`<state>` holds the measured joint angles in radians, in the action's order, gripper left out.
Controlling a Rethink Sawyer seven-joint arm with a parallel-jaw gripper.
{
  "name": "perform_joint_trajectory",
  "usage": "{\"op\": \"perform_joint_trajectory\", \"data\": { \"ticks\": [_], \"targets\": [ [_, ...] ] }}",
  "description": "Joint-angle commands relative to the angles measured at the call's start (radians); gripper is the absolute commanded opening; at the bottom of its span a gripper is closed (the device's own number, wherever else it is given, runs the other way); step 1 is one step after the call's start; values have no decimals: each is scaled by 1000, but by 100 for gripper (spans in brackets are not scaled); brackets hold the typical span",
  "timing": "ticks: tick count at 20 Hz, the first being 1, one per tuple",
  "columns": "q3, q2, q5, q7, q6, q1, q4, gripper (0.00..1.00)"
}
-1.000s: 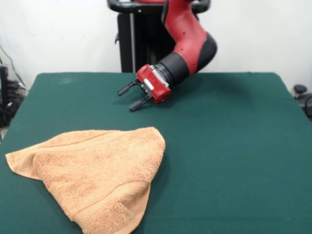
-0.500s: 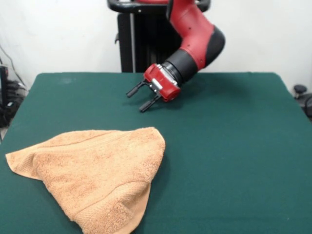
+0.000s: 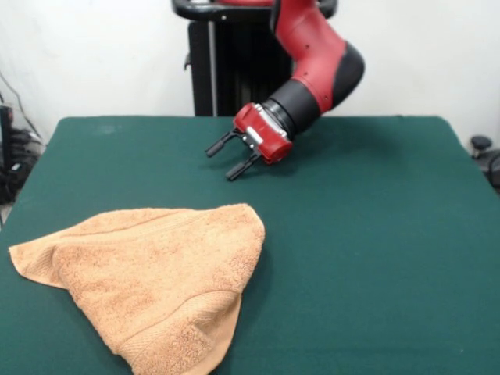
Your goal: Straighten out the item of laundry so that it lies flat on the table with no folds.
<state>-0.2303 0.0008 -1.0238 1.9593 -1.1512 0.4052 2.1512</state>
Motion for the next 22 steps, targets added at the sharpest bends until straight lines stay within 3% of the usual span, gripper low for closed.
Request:
{"op": "perform_joint_trajectory", "data": {
  "ticks": [1, 4, 8, 17, 22],
  "targets": [
    [209, 25, -79, 118, 135, 28, -177, 100],
    [222, -5, -98, 103, 158, 21, -171, 100],
    [226, -23, -52, 127, 172, 3, -188, 100],
    [261, -88, -157, 14, 229, -14, -187, 100],
    [230, -196, -113, -65, 379, -45, -107, 100]
  ]
}}
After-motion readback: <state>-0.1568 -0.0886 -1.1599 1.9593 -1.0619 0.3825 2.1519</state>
